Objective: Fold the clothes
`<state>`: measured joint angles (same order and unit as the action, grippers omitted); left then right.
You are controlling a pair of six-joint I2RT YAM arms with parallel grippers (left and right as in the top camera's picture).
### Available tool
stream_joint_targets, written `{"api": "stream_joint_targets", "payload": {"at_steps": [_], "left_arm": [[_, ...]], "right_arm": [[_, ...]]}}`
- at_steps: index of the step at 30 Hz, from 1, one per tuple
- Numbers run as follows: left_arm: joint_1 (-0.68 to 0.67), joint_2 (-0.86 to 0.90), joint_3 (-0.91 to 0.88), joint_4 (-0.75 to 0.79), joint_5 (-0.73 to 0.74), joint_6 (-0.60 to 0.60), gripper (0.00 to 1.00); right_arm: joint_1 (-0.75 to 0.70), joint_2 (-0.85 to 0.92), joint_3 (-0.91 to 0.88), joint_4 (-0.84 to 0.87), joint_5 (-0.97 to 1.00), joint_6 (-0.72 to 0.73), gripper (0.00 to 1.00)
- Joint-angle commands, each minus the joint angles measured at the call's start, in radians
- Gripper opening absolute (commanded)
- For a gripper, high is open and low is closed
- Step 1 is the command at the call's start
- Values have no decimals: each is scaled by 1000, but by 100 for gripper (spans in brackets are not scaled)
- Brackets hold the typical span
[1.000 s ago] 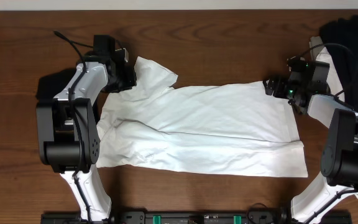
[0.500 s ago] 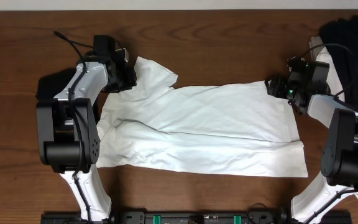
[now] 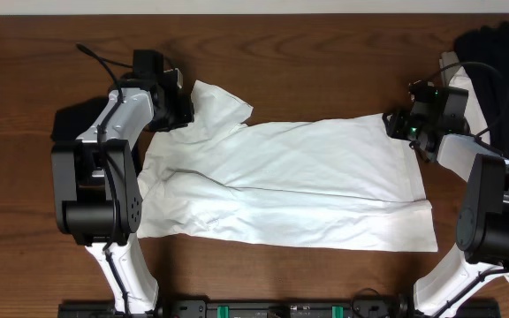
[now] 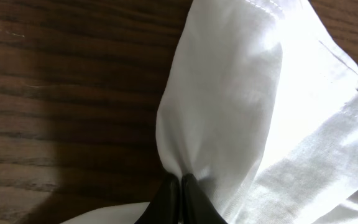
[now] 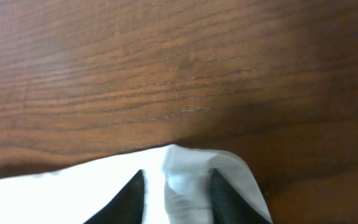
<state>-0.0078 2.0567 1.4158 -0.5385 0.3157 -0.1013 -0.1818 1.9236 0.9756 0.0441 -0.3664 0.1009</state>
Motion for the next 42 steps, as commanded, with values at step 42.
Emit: {"api": "stream_joint_targets", "payload": {"at_steps": [42], "left_arm": [[-2,-359,-5,-360,-68,-2,6]], "right_arm": [[-171,-444,66,-666,80,97,1]]}}
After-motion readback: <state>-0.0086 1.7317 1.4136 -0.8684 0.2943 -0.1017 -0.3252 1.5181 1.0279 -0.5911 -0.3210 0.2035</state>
